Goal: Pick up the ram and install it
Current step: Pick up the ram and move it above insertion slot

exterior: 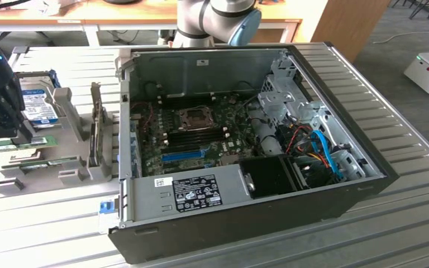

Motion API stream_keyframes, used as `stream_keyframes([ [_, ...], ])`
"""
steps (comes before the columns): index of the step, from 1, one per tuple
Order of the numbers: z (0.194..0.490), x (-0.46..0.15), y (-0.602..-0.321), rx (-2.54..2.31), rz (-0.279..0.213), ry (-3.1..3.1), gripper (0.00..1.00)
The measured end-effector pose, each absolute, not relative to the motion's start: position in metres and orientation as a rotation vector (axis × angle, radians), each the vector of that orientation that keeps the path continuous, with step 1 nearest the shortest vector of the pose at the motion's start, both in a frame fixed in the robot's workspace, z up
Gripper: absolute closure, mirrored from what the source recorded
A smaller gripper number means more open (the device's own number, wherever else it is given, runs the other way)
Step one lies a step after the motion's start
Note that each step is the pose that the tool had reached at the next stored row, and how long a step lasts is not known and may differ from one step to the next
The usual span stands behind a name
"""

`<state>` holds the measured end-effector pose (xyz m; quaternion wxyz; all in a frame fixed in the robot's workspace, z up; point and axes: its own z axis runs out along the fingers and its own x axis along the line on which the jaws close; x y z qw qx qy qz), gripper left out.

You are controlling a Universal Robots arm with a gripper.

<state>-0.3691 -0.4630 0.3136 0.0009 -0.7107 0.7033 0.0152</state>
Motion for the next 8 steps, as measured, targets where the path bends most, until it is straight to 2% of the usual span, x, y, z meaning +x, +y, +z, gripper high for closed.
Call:
stream_keyframes([
  [8, 0.325, -0.369, -0.463, -2.232, 0.048, 2.208, 0.88],
])
